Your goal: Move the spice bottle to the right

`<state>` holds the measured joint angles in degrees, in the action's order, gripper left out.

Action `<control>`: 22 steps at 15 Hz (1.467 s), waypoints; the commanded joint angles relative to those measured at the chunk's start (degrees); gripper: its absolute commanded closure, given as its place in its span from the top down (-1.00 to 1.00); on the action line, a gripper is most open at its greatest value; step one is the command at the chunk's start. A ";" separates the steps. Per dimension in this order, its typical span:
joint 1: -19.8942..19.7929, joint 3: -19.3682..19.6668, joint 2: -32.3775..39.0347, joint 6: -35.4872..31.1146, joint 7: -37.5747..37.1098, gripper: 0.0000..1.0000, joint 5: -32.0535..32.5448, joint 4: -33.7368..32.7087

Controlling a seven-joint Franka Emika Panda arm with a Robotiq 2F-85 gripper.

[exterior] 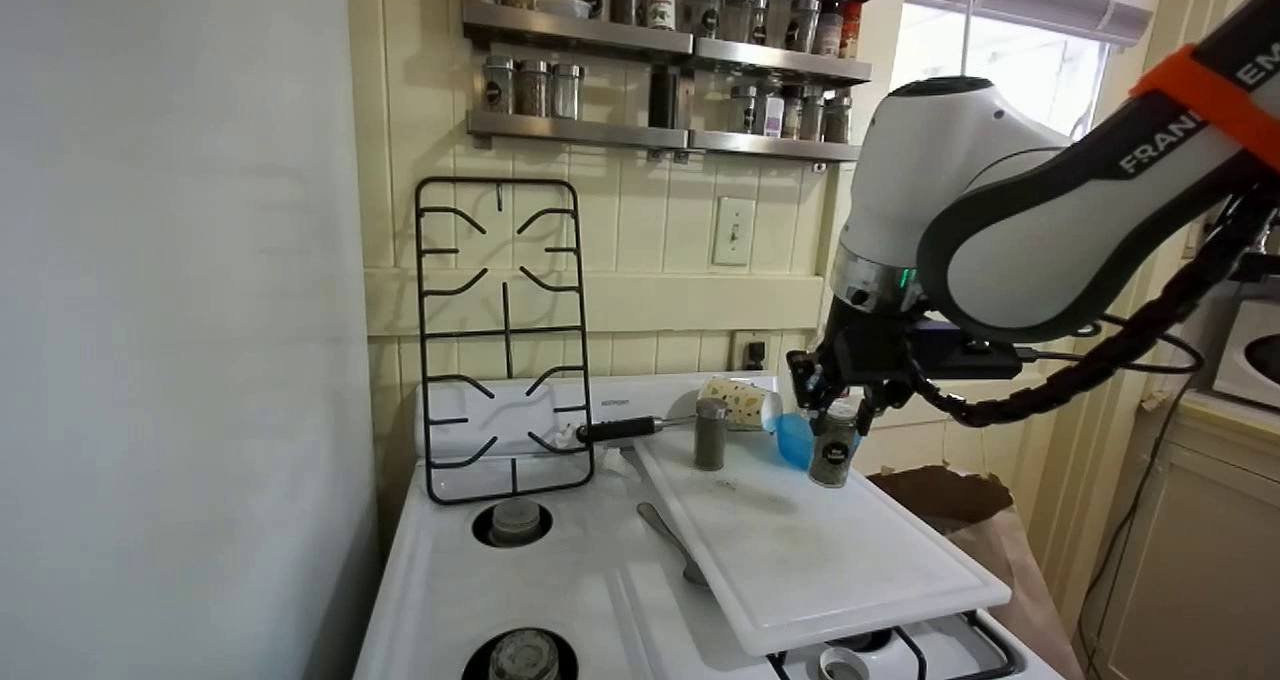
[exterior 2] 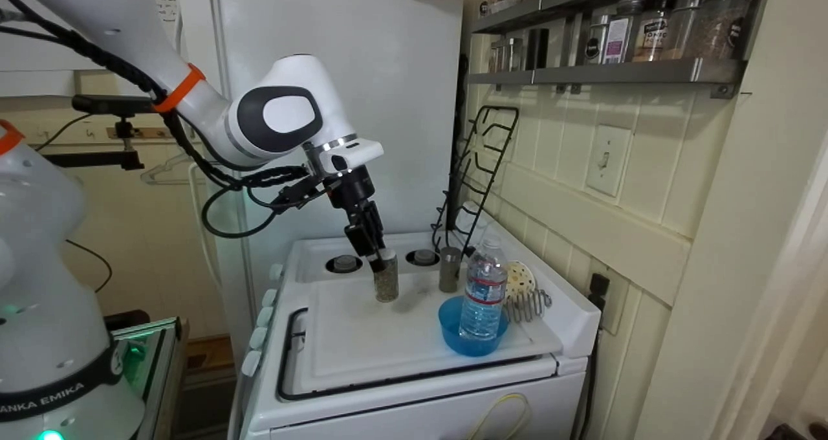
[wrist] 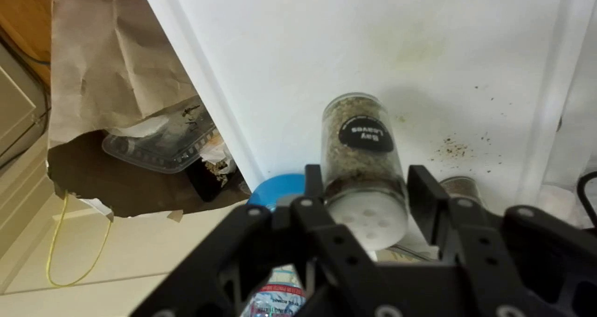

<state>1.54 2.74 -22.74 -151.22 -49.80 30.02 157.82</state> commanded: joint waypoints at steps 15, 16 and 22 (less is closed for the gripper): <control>-6.10 0.88 10.32 -11.23 -17.68 0.58 13.46 -0.24; -5.84 1.10 9.90 -10.76 -17.70 0.75 13.36 -0.24; -4.47 1.25 1.89 -7.69 -15.32 1.00 11.67 1.56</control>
<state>-3.80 4.03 -14.93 -161.24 -65.24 41.50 156.95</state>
